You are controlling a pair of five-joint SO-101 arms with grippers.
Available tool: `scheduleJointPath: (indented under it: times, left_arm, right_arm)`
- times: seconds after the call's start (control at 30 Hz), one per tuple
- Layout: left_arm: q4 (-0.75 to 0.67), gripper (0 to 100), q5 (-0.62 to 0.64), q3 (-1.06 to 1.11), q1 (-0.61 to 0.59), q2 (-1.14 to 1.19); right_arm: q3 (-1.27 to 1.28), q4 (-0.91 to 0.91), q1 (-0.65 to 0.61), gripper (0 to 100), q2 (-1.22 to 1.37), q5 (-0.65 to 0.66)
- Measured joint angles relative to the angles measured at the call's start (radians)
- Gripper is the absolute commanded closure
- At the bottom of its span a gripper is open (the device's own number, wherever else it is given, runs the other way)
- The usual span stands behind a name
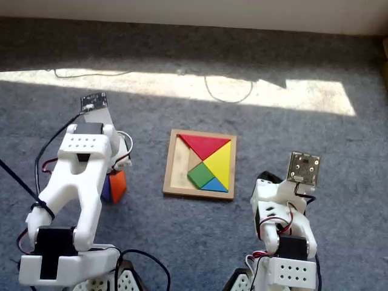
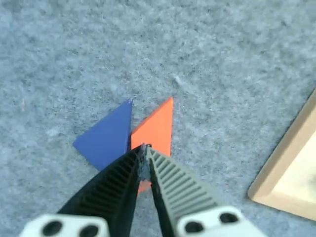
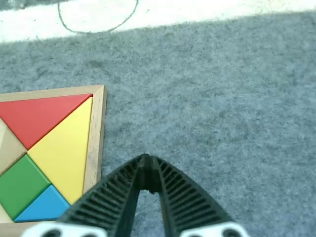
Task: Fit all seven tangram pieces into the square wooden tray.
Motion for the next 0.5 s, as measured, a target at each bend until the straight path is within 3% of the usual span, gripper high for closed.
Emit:
scheduleJointPath:
  times: [0.1,0.33,0.5]
  left_arm:
    - [0.02,98,-0.043,-0.017,-0.008,0.002]
    - [0.031,70,-0.057,0.011,-0.031,0.006]
    - [0.029,74,-0.057,0.043,-0.029,0.006]
  right_arm:
    - [0.0,0.0,0.0,98.5,0.0,0.0]
    - [0.0,0.0,0.0,98.5,0.0,0.0]
    - [0.0,0.0,0.0,98.5,0.0,0.0]
